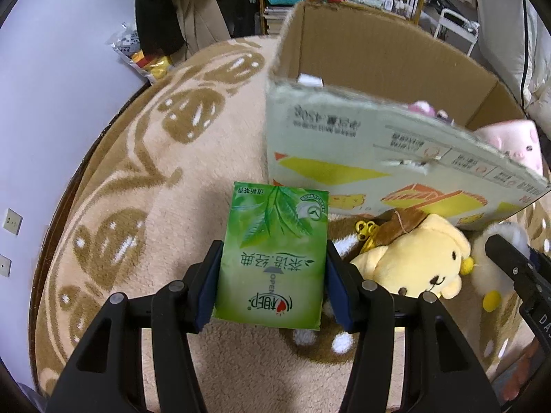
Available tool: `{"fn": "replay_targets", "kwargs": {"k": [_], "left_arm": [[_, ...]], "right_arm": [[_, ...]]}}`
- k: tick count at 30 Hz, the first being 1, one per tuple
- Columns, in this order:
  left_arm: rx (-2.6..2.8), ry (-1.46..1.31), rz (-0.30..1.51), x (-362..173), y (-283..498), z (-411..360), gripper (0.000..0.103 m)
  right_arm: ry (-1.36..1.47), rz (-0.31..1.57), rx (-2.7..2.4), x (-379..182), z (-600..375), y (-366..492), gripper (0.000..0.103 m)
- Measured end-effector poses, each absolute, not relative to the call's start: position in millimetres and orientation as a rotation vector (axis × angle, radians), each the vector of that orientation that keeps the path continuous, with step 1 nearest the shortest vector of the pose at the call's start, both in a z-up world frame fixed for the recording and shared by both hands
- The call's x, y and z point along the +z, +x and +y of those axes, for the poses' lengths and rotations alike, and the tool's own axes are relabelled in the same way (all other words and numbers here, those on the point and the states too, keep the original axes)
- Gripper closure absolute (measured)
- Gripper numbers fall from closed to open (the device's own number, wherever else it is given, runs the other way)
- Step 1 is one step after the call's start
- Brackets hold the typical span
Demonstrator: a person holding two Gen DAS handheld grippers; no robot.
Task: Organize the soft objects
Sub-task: 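Lift the green pack with the left tool while the right tool lifts the pompom over the box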
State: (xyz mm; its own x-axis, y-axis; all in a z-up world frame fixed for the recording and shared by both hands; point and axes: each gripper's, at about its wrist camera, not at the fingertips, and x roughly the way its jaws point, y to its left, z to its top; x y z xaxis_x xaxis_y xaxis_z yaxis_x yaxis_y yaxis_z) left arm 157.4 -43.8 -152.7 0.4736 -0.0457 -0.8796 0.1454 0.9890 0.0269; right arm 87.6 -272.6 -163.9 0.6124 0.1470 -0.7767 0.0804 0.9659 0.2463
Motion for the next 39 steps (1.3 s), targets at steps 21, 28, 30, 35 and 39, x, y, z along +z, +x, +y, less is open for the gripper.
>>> {"fn": "replay_targets", "kwargs": {"k": [21,28,30,35,39], "left_arm": [[-0.142,0.157,0.734,-57.5,103.8,-52.0,0.049],[-0.170,0.154,0.630,-19.7,92.2,-52.7,0.049],[-0.181,0.158,0.612,-13.2,92.5,-54.2,0.049],[-0.193,0.182,0.574,-2.9,103.3,-65.9,0.049],[-0.200,0.186,0.567,-2.5,119.5,-73.3,0.049]], "right_arm": [[0.268,0.674,0.071,-82.0,-270.4,42.5,0.061],[0.260,0.600,0.092,-56.5,-271.5,38.4,0.061],[0.257,0.580,0.103,-49.3,-272.5,40.3,0.061],[0.236,0.545,0.122,-34.7,-273.7,49.7,0.061],[0.216,0.525,0.137,-26.6,-274.7,63.3,0.061]]}}
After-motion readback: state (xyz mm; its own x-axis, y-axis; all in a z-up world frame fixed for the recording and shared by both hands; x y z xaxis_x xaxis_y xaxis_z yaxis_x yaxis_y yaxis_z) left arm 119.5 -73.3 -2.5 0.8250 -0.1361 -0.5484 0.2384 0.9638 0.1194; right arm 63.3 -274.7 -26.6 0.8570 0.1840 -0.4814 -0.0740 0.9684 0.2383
